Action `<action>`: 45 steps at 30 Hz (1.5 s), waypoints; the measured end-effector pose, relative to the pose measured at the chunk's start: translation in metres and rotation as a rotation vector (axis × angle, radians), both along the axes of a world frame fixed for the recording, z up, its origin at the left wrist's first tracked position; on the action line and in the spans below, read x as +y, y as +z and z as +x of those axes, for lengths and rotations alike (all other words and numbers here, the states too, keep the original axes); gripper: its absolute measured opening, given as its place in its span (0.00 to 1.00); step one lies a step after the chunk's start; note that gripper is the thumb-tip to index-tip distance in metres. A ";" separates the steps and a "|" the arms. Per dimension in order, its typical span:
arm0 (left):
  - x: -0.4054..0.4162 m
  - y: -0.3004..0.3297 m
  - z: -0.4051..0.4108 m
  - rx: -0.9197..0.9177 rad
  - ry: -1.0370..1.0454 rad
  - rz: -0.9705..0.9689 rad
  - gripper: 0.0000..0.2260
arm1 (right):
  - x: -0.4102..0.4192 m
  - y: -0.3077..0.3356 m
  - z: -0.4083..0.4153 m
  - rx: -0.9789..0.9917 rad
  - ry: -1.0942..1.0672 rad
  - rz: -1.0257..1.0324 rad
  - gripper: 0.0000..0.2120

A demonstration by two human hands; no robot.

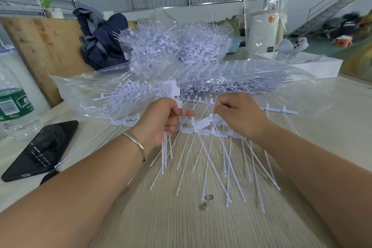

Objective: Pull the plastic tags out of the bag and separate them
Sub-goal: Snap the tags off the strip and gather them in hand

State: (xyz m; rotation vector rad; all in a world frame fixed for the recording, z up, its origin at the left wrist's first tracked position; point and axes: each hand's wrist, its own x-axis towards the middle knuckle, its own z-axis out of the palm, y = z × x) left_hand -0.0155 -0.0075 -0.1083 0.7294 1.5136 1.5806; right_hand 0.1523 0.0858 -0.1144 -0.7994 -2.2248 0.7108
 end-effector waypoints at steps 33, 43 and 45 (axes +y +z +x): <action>-0.004 -0.002 0.006 0.210 -0.116 0.016 0.12 | -0.007 0.010 0.003 0.040 -0.168 0.320 0.10; -0.005 0.001 0.009 0.112 -0.150 0.071 0.09 | 0.000 0.010 0.004 0.207 0.134 -0.139 0.16; -0.007 0.004 0.014 -0.045 -0.274 0.086 0.09 | -0.005 0.011 0.003 0.242 0.247 -0.237 0.16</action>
